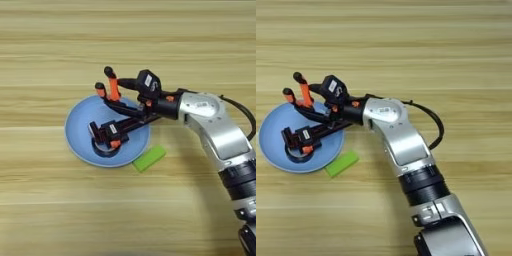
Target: Move the objects on the table
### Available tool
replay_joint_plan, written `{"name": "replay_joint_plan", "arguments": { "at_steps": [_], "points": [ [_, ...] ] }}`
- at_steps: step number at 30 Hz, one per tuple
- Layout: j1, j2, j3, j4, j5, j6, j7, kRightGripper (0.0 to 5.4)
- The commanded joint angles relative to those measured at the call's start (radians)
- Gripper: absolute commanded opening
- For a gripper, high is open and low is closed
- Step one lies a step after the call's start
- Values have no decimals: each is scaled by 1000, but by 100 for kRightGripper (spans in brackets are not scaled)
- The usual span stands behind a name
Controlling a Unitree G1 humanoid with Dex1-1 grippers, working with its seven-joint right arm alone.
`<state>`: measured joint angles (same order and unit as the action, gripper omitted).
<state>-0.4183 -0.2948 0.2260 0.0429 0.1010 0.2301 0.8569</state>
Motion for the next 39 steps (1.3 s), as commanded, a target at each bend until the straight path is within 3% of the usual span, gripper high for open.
{"name": "replay_joint_plan", "arguments": {
  "at_steps": [1, 9, 23, 39],
  "points": [
    [-113, 12, -20, 5, -39, -73, -72, 283],
    [-106, 13, 34, 72, -137, -148, -92, 279],
    [-82, 24, 114, 82, -168, -152, -43, 276],
    [-128, 75, 149, 154, -198, -153, -42, 268]
  ]
}}
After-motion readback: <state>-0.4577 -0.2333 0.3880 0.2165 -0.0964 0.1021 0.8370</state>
